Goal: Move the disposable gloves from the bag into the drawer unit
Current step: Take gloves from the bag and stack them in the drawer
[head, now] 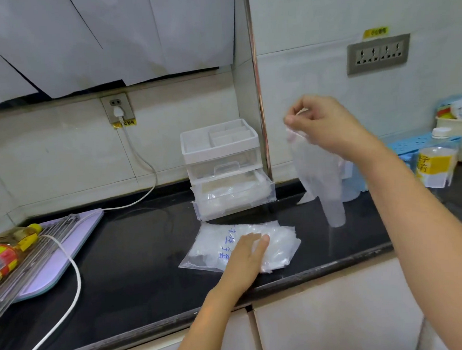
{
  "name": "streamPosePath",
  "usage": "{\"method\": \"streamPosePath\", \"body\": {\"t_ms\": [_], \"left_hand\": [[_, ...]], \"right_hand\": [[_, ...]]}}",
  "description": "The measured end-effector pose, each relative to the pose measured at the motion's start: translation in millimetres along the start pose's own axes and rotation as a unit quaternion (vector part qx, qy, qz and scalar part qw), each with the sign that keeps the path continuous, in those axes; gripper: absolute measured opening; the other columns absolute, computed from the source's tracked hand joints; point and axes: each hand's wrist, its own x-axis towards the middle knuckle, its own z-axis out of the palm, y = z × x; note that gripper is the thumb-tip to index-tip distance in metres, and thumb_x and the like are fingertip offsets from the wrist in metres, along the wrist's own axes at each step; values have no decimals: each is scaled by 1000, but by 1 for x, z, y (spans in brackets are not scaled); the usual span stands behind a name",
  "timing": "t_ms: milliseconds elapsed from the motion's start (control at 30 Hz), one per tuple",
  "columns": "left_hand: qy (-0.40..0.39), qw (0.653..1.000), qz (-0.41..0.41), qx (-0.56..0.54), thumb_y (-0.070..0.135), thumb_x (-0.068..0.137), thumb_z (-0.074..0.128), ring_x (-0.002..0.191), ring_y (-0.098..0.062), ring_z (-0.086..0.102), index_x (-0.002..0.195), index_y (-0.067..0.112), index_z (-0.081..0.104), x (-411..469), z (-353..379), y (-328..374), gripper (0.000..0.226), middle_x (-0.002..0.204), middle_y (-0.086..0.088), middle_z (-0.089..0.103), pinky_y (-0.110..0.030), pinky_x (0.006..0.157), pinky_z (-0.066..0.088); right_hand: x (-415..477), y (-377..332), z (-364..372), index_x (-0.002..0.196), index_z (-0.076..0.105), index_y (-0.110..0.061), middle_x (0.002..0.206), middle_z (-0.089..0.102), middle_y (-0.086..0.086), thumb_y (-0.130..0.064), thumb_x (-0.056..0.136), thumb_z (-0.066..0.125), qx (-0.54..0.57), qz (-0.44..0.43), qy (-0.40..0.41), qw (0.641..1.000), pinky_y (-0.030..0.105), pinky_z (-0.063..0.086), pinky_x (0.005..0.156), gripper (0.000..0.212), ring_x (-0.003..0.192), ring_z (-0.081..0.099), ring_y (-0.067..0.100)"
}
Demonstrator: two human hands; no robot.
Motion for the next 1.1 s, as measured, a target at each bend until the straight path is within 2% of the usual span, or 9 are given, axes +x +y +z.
{"method": "streamPosePath", "body": {"t_ms": [133, 267, 367, 567, 667, 800, 900, 1000, 1100], "left_hand": [[36, 978, 59, -199, 77, 75, 33, 130, -5, 43, 135, 24, 49, 5, -26, 43, 81, 138, 11, 50, -27, 111, 31], [3, 946, 173, -275, 78, 72, 52, 129, -2, 47, 117, 37, 62, 1, -48, 83, 62, 130, 13, 59, -30, 110, 33], [-42, 946, 185, -264, 60, 71, 69, 124, -5, 52, 121, 28, 61, 1, -54, 97, 60, 126, 9, 63, -31, 109, 33], [-98, 921, 152, -344, 29, 80, 66, 109, -22, 62, 93, 15, 71, 7, -54, 102, 19, 100, -5, 69, -32, 101, 46], [-131, 922, 136, -338, 23, 82, 61, 93, -21, 67, 84, 11, 71, 13, -60, 94, 15, 90, -8, 72, -31, 89, 51], [-157, 945, 111, -266, 28, 79, 74, 82, -26, 55, 80, 12, 64, 28, -77, 79, 18, 78, -6, 61, -35, 91, 46], [-122, 958, 67, -252, 22, 78, 72, 63, -13, 57, 66, 19, 61, 40, -97, 71, 17, 61, 5, 53, -32, 91, 52], [-59, 966, 31, -250, 19, 75, 71, 62, -10, 62, 76, 13, 62, 56, -120, 66, 11, 63, 4, 59, -28, 79, 56], [3, 973, 13, -232, 12, 83, 69, 57, -9, 60, 84, 8, 62, 81, -145, 66, 8, 62, 3, 60, -24, 69, 58]], "right_hand": [[-12, -27, 9, 92, 65, -13, 71, 71, 7, -23, 88, 67, -27, -19, -216, 976, 16, 32, 48, 11, 44, 40, 1], [-15, -30, 19, 96, 66, -13, 59, 64, -11, -22, 79, 77, -41, -37, -289, 956, 7, 35, 52, 22, 49, 50, -3], [-12, -27, 23, 91, 72, -10, 77, 71, -3, -15, 80, 76, -17, -54, -322, 945, 19, 51, 73, 12, 72, 65, 6], [-5, -25, 27, 91, 76, -12, 84, 75, -5, -19, 81, 74, -16, -74, -314, 946, 16, 52, 82, 13, 81, 69, 5], [0, -19, 29, 89, 75, -11, 81, 73, -6, -26, 81, 73, -40, -76, -291, 953, 10, 47, 74, 16, 74, 64, -2], [12, -4, 32, 80, 67, -9, 64, 53, 8, -37, 79, 73, -43, -59, -270, 960, 19, 38, 58, 29, 56, 43, 10], [23, 7, 28, 70, 67, -16, 51, 41, -8, -33, 75, 78, -41, -19, -271, 962, 15, 29, 48, 21, 47, 31, 6], [35, 24, 30, 54, 67, -28, 45, 43, -12, -27, 78, 76, -11, 20, -240, 971, 14, 34, 47, 26, 43, 36, 4], [53, 44, 48, 72, 69, -19, 52, 49, -4, -24, 86, 70, 15, 48, -188, 981, 17, 36, 45, 15, 41, 40, 5]]}}
